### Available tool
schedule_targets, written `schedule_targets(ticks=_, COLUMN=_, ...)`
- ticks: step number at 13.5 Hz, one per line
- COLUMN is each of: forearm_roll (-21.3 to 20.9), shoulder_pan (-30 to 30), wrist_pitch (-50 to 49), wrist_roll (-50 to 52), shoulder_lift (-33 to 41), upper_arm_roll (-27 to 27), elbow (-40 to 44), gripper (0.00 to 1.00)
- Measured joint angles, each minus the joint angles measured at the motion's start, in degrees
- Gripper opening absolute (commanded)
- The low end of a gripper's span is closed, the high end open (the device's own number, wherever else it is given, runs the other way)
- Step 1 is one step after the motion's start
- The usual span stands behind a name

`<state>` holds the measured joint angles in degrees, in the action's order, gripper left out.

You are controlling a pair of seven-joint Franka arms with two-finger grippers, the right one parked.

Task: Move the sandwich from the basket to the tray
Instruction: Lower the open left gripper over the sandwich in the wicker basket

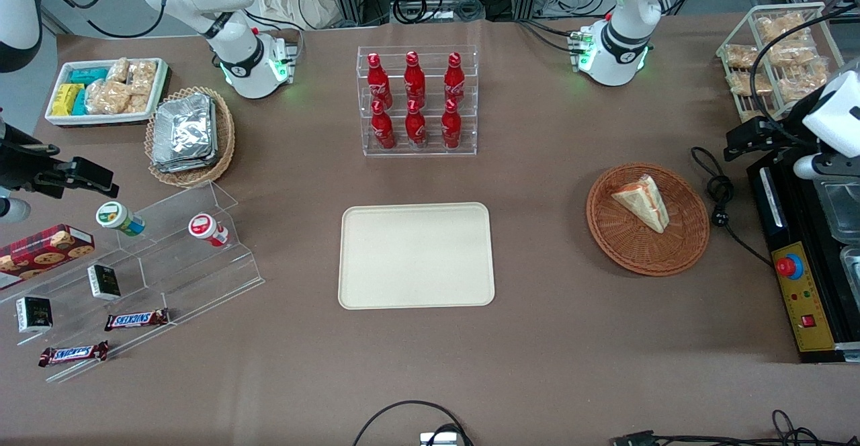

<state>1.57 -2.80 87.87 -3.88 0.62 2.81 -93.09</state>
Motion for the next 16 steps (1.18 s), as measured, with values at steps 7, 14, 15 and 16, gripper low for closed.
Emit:
schedule_targets(ticks=7, forearm_roll=0.00, shoulder_pan=0.01, wrist_pitch=0.02, wrist_roll=5.47, shoulder_lift=-0.70, upper_arm_roll=0.07, elbow=0.05, gripper=1.00)
schedule_targets(ticks=14, forearm_roll=-0.39, shoulder_pan=0.02, wrist_pitch=8.44, wrist_roll=17.28, shoulder_lift=-1.18, upper_arm_roll=0.11, elbow=-9.10, gripper=1.00)
schedule_targets(ticks=15, forearm_roll=-0.49, shoulder_pan=0.03, wrist_pitch=10.85, wrist_roll=19.20, shoulder_lift=-0.65, upper_arm_roll=0.17, elbow=-11.69, gripper=1.00)
schedule_targets(ticks=16, forearm_roll=-0.52, shoulder_pan=0.03, wrist_pitch=13.05, wrist_roll=21.01, shoulder_lift=0.05, upper_arm_roll=0.27, elbow=-14.22, gripper=1.00)
